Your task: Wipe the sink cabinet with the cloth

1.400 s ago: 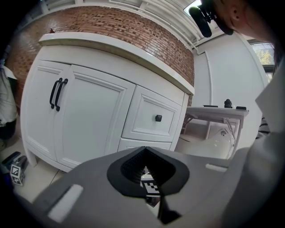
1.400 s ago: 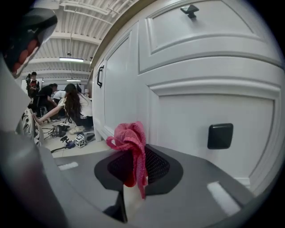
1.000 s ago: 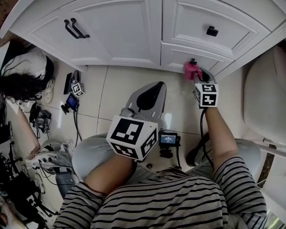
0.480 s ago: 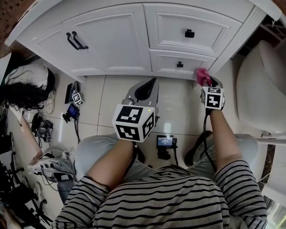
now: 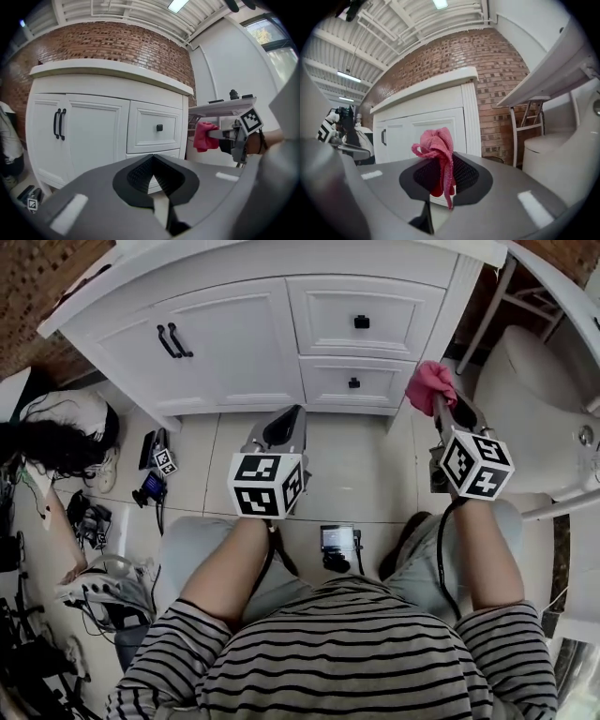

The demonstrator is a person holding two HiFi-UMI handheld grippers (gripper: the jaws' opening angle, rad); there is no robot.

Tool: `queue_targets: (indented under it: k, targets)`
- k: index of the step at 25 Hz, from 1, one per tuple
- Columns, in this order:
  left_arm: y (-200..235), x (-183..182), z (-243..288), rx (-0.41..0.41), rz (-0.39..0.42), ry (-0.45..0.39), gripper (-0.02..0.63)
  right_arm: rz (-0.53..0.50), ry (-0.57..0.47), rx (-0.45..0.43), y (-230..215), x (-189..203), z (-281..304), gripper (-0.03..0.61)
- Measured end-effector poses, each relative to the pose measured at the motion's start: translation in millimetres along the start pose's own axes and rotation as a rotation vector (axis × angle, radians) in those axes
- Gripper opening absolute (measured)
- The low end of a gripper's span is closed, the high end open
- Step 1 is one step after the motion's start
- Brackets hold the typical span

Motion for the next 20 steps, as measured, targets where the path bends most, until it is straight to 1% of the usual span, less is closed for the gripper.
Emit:
queue_targets:
  k: [3, 5, 11, 20]
  targets:
    - [-2.2, 0.2, -11.8, -0.024, 0.011, -0.008, 0.002, 0.084, -0.052, 0.008, 10.8, 16.0, -24.8, 0.063]
    - [-6.2, 2.6, -18.6, -0.028, 0.02, -0.011, 0.002, 0.097, -0.064, 0.023, 16.7, 28.5, -33.7, 0.063]
    - [-15.0, 7.2, -27.1, -0.02, 0.071, -0.024, 0.002, 0.002, -0.069, 0.025, 24.9, 44.6, -38.0, 0.061]
    - [-10.1, 6.5, -24.9, -0.011, 0.066, -0.03, 0.002, -0.009, -0.052, 0.01, 30.1, 48.3, -26.0, 0.061]
Point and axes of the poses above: the fingertips, and each gripper's own axes: z forward along the fingers, y to its left, x out of its underside, the point moved 7 cm from there along -z, backward along the fingers, and after that the axes turned 7 degrees about y, right-handed, at the moved point
